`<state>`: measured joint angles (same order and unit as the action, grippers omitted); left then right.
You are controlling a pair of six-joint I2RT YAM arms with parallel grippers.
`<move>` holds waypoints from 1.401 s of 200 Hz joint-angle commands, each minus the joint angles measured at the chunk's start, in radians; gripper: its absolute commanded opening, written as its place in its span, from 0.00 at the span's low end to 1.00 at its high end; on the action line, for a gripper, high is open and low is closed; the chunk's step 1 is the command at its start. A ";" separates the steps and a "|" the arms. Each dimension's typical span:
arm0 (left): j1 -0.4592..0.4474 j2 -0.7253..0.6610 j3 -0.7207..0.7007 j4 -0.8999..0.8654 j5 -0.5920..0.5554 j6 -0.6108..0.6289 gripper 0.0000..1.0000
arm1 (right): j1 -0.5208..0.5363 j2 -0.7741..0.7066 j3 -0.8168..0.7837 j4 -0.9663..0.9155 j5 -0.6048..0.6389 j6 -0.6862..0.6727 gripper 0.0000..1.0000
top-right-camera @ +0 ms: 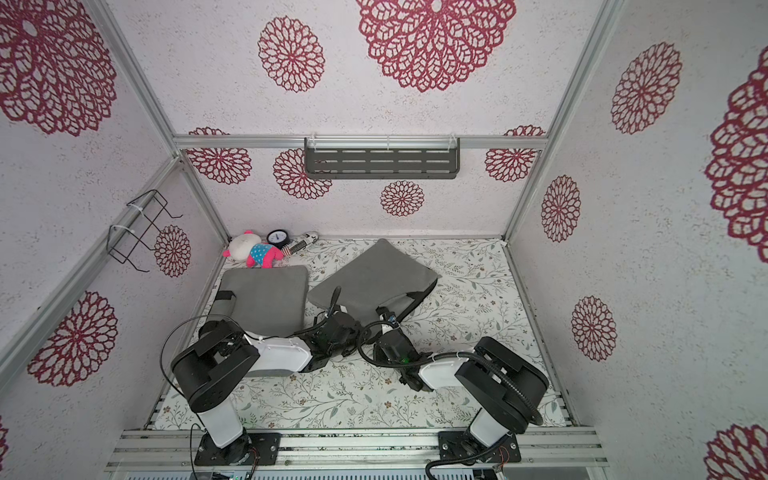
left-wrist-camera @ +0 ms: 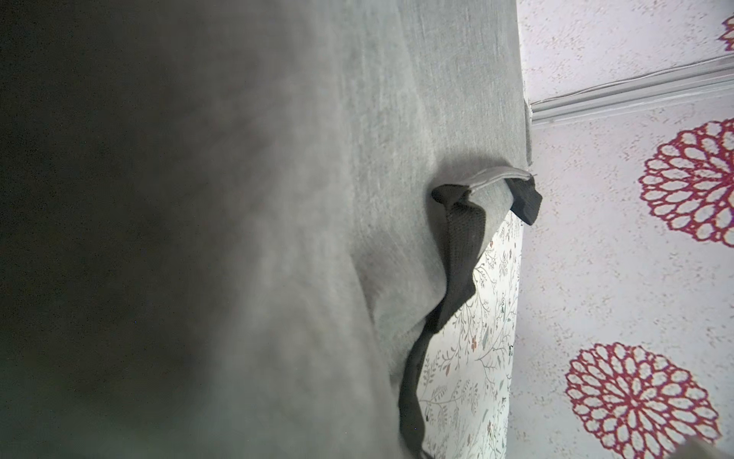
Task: Put the mouse into the laptop bag
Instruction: Zip the zipper on the zippered laptop bag.
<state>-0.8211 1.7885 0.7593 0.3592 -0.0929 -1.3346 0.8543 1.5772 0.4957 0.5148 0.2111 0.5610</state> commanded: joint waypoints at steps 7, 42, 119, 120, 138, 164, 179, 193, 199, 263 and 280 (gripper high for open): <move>0.015 -0.058 -0.012 -0.142 -0.120 0.049 0.00 | -0.143 -0.033 -0.025 -0.114 0.116 0.083 0.00; 0.022 -0.079 -0.015 -0.161 -0.133 0.075 0.00 | -0.238 -0.047 -0.002 -0.249 0.167 0.138 0.00; 0.101 -0.182 -0.060 -0.210 -0.145 0.163 0.00 | -0.400 -0.079 0.037 -0.420 0.179 0.214 0.00; 0.102 -0.184 -0.061 -0.210 -0.145 0.166 0.00 | -0.402 -0.080 0.037 -0.419 0.176 0.215 0.00; 0.119 -0.223 -0.080 -0.209 -0.137 0.212 0.00 | -0.414 -0.091 0.041 -0.411 0.150 0.199 0.00; 0.137 -0.249 -0.079 -0.220 -0.135 0.250 0.00 | -0.409 -0.099 0.048 -0.404 0.141 0.182 0.00; 0.174 -0.251 -0.087 -0.221 -0.128 0.256 0.00 | -0.412 -0.118 0.053 -0.462 0.207 0.211 0.00; 0.220 -0.248 -0.092 -0.219 -0.108 0.266 0.00 | -0.414 -0.148 0.047 -0.495 0.238 0.233 0.00; 0.235 -0.246 -0.090 -0.222 -0.110 0.273 0.00 | -0.414 -0.160 0.047 -0.514 0.251 0.246 0.00; 0.361 -0.208 0.005 -0.319 -0.107 0.334 0.00 | -0.509 -0.333 -0.024 -0.631 0.280 0.315 0.00; 0.375 -0.192 0.053 -0.350 -0.104 0.354 0.00 | -0.531 -0.383 -0.044 -0.651 0.278 0.315 0.00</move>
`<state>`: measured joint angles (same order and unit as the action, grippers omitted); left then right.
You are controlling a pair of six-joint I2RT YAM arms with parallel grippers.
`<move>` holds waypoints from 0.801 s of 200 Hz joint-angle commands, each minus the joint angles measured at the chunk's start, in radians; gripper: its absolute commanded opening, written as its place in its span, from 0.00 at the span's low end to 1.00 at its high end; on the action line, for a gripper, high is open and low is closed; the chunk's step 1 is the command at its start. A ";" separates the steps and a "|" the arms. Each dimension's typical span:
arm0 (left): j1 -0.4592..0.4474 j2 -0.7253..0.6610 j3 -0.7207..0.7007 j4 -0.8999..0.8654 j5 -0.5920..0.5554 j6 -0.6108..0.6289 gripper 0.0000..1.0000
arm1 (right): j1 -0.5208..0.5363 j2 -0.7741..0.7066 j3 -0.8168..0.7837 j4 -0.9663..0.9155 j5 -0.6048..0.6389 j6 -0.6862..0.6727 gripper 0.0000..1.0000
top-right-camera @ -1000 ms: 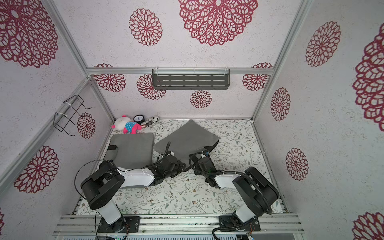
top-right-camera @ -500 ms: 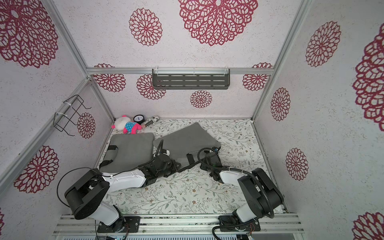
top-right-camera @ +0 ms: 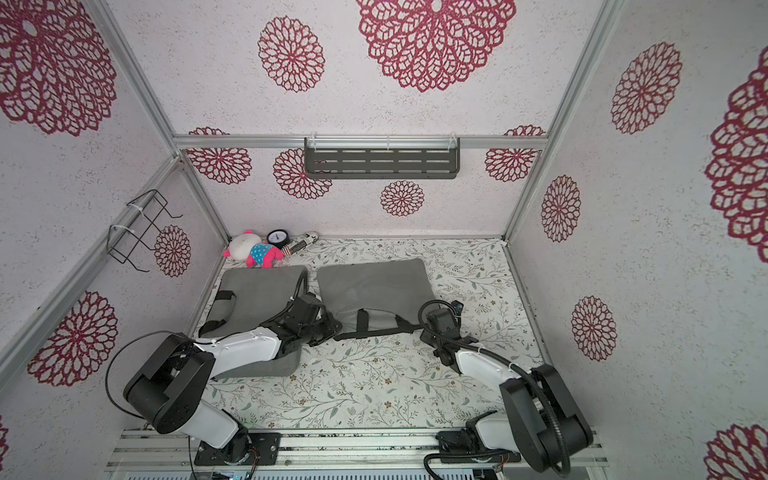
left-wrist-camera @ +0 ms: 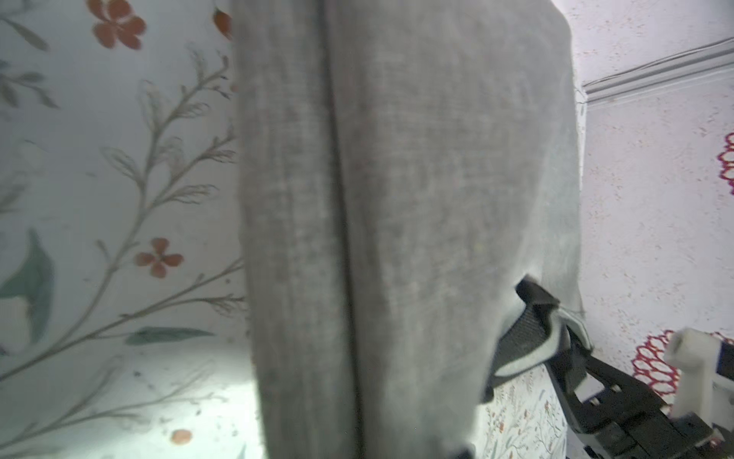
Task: Put the mouse into the laptop bag
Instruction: Zip the zipper on the zippered laptop bag.
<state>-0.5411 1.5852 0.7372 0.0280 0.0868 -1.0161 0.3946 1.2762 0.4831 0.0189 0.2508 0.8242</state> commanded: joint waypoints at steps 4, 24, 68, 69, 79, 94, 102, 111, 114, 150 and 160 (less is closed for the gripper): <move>0.098 0.018 0.088 -0.026 -0.284 0.038 0.00 | -0.076 -0.093 -0.036 -0.161 0.238 0.051 0.00; 0.108 0.057 0.152 -0.045 -0.279 0.052 0.00 | -0.092 -0.139 -0.060 -0.175 0.232 0.053 0.00; 0.128 0.196 0.362 -0.128 -0.266 0.081 0.00 | -0.103 -0.217 -0.087 -0.206 0.222 0.052 0.00; 0.129 0.200 0.368 -0.131 -0.265 0.082 0.00 | -0.103 -0.218 -0.087 -0.206 0.221 0.051 0.00; 0.131 0.236 0.425 -0.150 -0.258 0.090 0.00 | -0.103 -0.232 -0.094 -0.201 0.206 0.050 0.00; 0.132 0.289 0.521 -0.193 -0.255 0.105 0.27 | -0.101 -0.249 -0.109 -0.175 0.161 0.045 0.00; 0.131 0.311 0.571 -0.224 -0.257 0.105 0.53 | -0.095 -0.255 -0.117 -0.162 0.138 0.046 0.00; 0.131 0.326 0.610 -0.242 -0.261 0.104 0.77 | -0.082 -0.259 -0.121 -0.156 0.127 0.050 0.00; 0.129 0.326 0.618 -0.245 -0.263 0.102 0.84 | -0.076 -0.261 -0.121 -0.157 0.127 0.053 0.00; 0.109 0.236 0.586 -0.260 -0.316 0.064 0.98 | 0.043 -0.259 -0.115 -0.146 0.150 0.091 0.00; 0.090 0.188 0.547 -0.257 -0.339 0.052 0.98 | 0.090 -0.245 -0.104 -0.135 0.159 0.107 0.00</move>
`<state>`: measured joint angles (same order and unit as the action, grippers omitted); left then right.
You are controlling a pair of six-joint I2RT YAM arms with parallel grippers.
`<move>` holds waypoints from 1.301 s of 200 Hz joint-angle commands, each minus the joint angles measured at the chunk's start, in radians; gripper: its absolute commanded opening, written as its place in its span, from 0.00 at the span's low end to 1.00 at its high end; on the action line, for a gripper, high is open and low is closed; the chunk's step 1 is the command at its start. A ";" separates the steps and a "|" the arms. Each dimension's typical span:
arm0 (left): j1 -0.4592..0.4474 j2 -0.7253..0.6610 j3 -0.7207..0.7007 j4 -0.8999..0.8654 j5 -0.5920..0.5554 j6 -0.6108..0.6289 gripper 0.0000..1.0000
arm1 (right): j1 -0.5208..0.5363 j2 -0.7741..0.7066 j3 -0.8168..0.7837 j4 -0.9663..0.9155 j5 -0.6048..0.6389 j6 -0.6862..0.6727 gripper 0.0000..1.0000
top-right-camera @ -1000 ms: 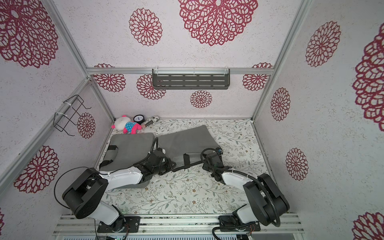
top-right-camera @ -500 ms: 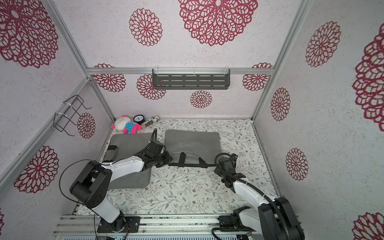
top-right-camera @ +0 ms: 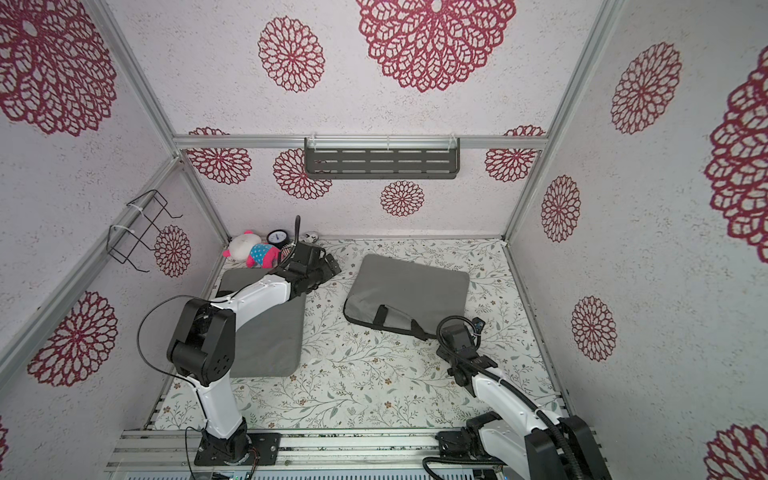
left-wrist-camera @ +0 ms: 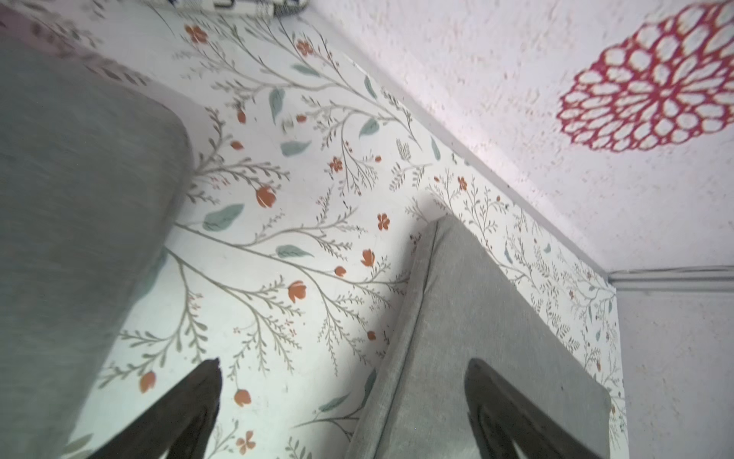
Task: Put the mouse into the laptop bag
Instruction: Zip the zipper on the zippered laptop bag.
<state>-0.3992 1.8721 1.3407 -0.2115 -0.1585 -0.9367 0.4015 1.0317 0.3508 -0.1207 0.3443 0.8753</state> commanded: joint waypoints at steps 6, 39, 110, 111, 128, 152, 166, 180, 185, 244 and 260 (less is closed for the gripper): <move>-0.070 -0.130 -0.081 -0.011 -0.105 -0.033 0.98 | 0.115 0.012 0.037 0.013 0.072 0.067 0.00; -0.238 -0.255 -0.244 0.085 -0.127 -0.115 0.97 | 0.314 0.119 0.111 0.088 0.094 0.098 0.00; -0.494 -0.091 -0.346 0.391 -0.031 -0.291 0.98 | 0.585 0.227 0.180 0.186 0.119 0.016 0.00; -0.496 -0.088 -0.347 0.393 -0.032 -0.292 0.98 | 0.587 0.226 0.179 0.185 0.120 0.016 0.00; -0.506 -0.040 -0.351 0.440 -0.040 -0.315 0.98 | 0.604 0.207 0.150 0.179 0.121 0.017 0.00; -0.506 0.028 -0.338 0.496 -0.027 -0.338 0.99 | 0.625 0.181 0.106 0.198 0.108 0.017 0.00; -0.505 0.061 -0.313 0.497 -0.025 -0.341 1.00 | 0.630 0.162 0.086 0.211 0.097 0.012 0.00; -0.505 0.081 -0.295 0.494 -0.027 -0.341 0.96 | 0.631 0.143 0.064 0.229 0.089 0.010 0.00; -0.506 0.082 -0.289 0.492 -0.027 -0.343 0.94 | 0.631 0.138 0.059 0.232 0.086 0.008 0.00; -0.496 0.144 -0.270 0.477 -0.021 -0.362 0.34 | 0.632 0.115 0.038 0.231 0.085 0.008 0.00; -0.489 0.131 -0.282 0.458 -0.035 -0.366 0.16 | 0.632 0.117 0.036 0.200 0.085 0.029 0.00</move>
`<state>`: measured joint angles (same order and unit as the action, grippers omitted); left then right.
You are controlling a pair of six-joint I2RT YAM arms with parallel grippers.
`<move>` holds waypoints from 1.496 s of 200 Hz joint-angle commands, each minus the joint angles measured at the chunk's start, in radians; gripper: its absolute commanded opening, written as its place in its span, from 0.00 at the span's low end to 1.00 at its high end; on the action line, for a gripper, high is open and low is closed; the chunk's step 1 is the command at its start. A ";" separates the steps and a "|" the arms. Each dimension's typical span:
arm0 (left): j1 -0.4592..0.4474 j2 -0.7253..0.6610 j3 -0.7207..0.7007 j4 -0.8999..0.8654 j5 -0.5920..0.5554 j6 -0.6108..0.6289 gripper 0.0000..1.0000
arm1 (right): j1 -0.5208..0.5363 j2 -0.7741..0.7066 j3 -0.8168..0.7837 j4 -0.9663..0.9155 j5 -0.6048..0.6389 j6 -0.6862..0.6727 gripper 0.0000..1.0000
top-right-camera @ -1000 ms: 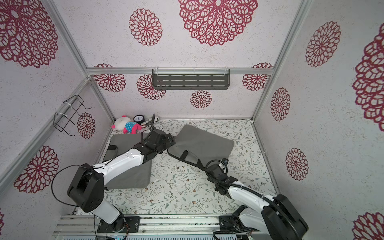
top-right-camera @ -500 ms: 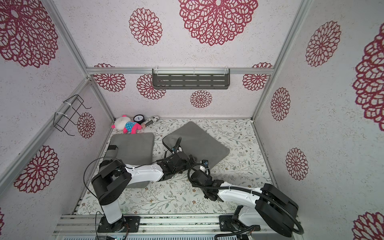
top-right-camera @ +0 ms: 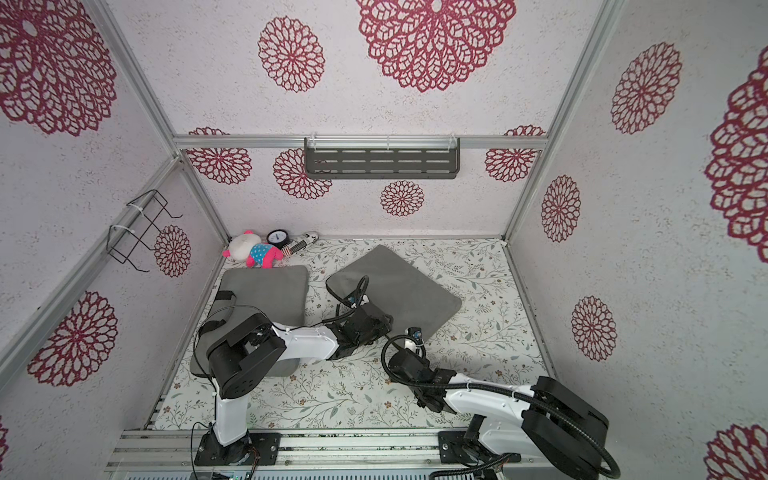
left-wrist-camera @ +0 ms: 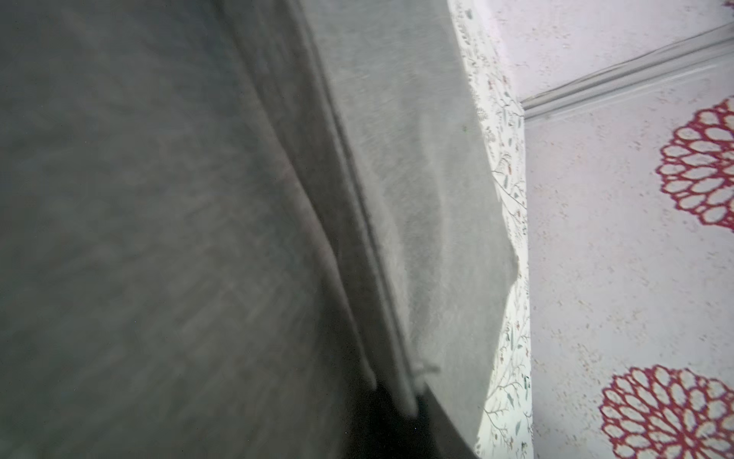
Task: Put the mouse into the laptop bag
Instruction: Zip the zipper on the zippered laptop bag.
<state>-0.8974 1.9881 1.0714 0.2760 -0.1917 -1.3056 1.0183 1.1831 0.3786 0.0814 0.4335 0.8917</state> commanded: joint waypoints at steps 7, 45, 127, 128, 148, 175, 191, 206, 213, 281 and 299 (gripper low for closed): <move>0.013 0.007 -0.020 -0.033 -0.008 0.005 0.11 | 0.014 -0.032 0.009 -0.031 0.001 0.026 0.00; 0.027 -0.004 -0.048 -0.022 -0.010 0.020 0.00 | -0.039 -0.039 0.002 -0.213 0.016 0.103 0.00; 0.062 0.005 -0.095 0.070 0.036 0.026 0.00 | -0.251 -0.144 -0.063 -0.267 -0.045 0.062 0.00; 0.062 0.005 -0.095 0.070 0.036 0.026 0.00 | -0.253 -0.143 -0.063 -0.269 -0.044 0.061 0.00; 0.064 0.001 -0.103 0.077 0.037 0.026 0.00 | -0.294 -0.152 -0.061 -0.311 -0.036 0.069 0.00; 0.065 -0.002 -0.102 0.079 0.056 0.025 0.00 | -0.305 -0.182 -0.066 -0.306 -0.045 0.049 0.00; 0.062 -0.002 -0.097 0.082 0.070 0.024 0.28 | -0.302 -0.187 -0.081 -0.200 -0.133 -0.017 0.00; 0.044 -0.011 -0.099 0.081 0.073 0.018 0.64 | -0.292 -0.180 -0.089 -0.119 -0.190 -0.060 0.00; 0.035 -0.014 -0.100 0.078 0.072 0.013 0.74 | -0.283 -0.172 -0.081 -0.105 -0.195 -0.071 0.00; -0.127 -0.076 -0.096 0.090 0.081 -0.030 0.93 | -0.197 -0.140 -0.054 0.012 -0.193 -0.101 0.00; -0.151 -0.055 -0.075 0.102 0.092 -0.034 0.82 | -0.175 -0.123 -0.047 0.021 -0.177 -0.096 0.00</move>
<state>-1.0172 1.9285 0.9638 0.3759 -0.1081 -1.3266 0.8116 1.0466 0.2966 0.0330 0.2359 0.8211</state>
